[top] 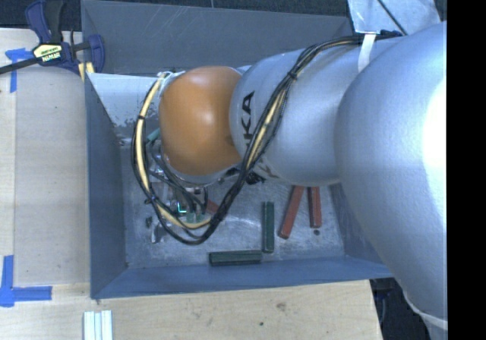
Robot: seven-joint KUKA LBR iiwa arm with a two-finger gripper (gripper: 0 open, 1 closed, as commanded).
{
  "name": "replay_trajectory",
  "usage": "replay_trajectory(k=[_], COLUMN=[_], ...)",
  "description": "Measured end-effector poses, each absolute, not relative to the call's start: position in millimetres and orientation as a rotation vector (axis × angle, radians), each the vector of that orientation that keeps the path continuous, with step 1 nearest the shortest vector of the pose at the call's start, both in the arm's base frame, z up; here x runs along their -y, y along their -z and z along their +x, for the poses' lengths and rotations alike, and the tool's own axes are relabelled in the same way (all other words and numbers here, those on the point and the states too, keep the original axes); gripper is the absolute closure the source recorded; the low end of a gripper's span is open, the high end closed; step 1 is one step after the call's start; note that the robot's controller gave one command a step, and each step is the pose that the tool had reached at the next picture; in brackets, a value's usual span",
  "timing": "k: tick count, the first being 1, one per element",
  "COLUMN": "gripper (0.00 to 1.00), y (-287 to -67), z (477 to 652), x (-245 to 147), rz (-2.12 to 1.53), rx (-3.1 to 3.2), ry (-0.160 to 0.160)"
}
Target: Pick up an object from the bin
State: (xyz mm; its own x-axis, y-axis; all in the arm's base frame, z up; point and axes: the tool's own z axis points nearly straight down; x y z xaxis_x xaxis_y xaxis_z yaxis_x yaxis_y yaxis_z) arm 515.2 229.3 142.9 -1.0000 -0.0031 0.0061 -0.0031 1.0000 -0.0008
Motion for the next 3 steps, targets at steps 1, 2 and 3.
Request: replay_trajectory(k=[1,2,3], gripper=[0.00,0.00,1.00], y=[-147.1,-97.7,-77.6], z=[517.6,511.4,558.8], x=[-228.4,-181.0,-188.0], rz=[0.000,0.053,0.303], rx=[3.143,3.149,3.152], ry=[0.002,0.006,0.008])
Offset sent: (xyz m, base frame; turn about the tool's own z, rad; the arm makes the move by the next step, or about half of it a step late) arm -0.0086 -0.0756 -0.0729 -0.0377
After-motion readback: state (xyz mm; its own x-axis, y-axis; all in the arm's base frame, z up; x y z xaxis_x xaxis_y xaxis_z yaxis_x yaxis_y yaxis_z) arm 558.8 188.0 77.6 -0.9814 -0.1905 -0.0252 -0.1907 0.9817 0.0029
